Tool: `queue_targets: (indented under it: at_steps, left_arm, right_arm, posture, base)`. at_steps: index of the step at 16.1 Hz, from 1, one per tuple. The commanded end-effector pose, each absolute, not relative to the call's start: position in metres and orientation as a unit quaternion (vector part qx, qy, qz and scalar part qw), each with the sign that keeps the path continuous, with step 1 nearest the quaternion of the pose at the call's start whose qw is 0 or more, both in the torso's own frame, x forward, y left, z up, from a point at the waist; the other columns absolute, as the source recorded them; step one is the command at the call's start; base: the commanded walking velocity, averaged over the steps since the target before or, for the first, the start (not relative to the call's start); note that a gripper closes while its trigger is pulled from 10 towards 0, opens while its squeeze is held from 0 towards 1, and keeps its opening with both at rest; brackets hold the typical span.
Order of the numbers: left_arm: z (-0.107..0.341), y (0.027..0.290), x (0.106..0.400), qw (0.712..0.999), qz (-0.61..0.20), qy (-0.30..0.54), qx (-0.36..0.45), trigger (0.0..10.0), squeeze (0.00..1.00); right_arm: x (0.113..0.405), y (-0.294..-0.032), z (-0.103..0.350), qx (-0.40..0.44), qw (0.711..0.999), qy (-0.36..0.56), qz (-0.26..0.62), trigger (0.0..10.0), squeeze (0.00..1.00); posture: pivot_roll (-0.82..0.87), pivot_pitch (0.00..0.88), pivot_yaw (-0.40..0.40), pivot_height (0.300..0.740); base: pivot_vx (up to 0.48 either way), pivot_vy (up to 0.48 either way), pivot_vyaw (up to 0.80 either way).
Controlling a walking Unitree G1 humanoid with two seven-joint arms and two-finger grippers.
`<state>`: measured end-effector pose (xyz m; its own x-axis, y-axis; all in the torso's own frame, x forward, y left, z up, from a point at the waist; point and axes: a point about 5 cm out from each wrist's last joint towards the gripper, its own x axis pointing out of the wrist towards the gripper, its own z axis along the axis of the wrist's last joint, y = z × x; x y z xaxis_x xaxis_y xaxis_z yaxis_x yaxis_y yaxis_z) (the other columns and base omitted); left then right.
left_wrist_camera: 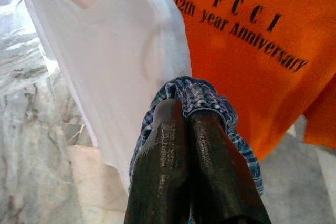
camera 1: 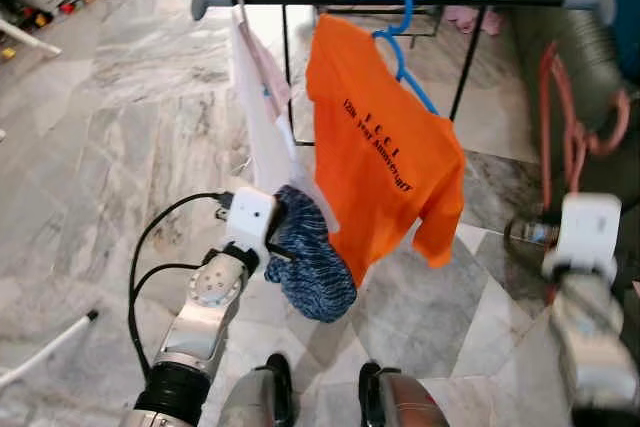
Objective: Hang hanger
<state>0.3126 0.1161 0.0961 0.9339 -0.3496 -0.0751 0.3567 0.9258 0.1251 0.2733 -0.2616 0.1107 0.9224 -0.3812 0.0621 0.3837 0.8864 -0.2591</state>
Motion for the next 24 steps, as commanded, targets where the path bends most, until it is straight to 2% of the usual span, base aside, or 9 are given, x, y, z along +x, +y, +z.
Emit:
queue_targets:
  at_steps: [1,2,4,7,12,16,18,24]
  left_arm:
    - [0.088,0.122,0.309,0.981,-0.175,0.032,0.075,10.0,0.00]
    - [0.086,0.123,0.309,0.982,-0.171,0.034,0.075,10.0,0.00]
    - [0.082,0.131,0.306,0.985,-0.152,0.038,0.079,10.0,0.00]
    - [0.075,0.147,0.300,0.990,-0.106,0.041,0.086,10.0,0.00]
    - [0.066,0.152,0.297,0.994,-0.064,0.044,0.080,10.0,0.00]
    - [0.073,0.154,0.304,0.994,-0.054,0.044,0.085,10.0,0.00]
    - [0.076,0.158,0.306,0.991,-0.073,0.042,0.105,10.0,0.00]
    - [0.076,0.141,0.321,0.992,-0.067,0.044,0.095,10.0,0.00]
  right_arm:
    - [0.263,-0.250,0.100,-0.097,0.976,0.016,-0.196,10.0,0.00]
    - [0.260,-0.243,0.096,-0.086,0.978,0.021,-0.187,10.0,0.00]
    - [0.250,-0.210,0.092,-0.031,0.990,0.024,-0.133,10.0,0.00]
    - [0.249,-0.192,0.089,-0.018,0.993,0.038,-0.113,10.0,0.00]
    - [0.257,-0.192,0.084,-0.045,0.992,0.047,-0.107,10.0,0.00]
    - [0.256,-0.199,0.085,-0.067,0.985,0.053,-0.150,10.0,0.00]
    - [0.255,-0.195,0.083,-0.052,0.985,0.052,-0.157,10.0,0.00]
    - [0.253,-0.207,0.078,-0.068,0.983,0.056,-0.161,10.0,0.00]
  posture:
    - [-0.16,0.193,0.063,0.740]
    - [-0.16,0.192,0.062,0.740]
    - [-0.16,0.194,0.058,0.740]
    - [-0.14,0.184,0.037,0.740]
    - [-0.11,0.118,-0.022,0.740]
    - [-0.11,0.132,0.012,0.740]
    - [-0.11,0.100,0.026,0.740]
    - [-0.15,0.040,0.012,0.740]
  base:
    - [0.000,0.000,0.00]
    - [0.000,0.000,0.00]
    - [0.000,0.000,0.00]
    - [0.000,0.000,0.00]
    - [0.000,0.000,0.00]
    - [0.000,0.000,0.00]
    - [0.000,0.000,0.00]
    - [-0.122,0.000,0.00]
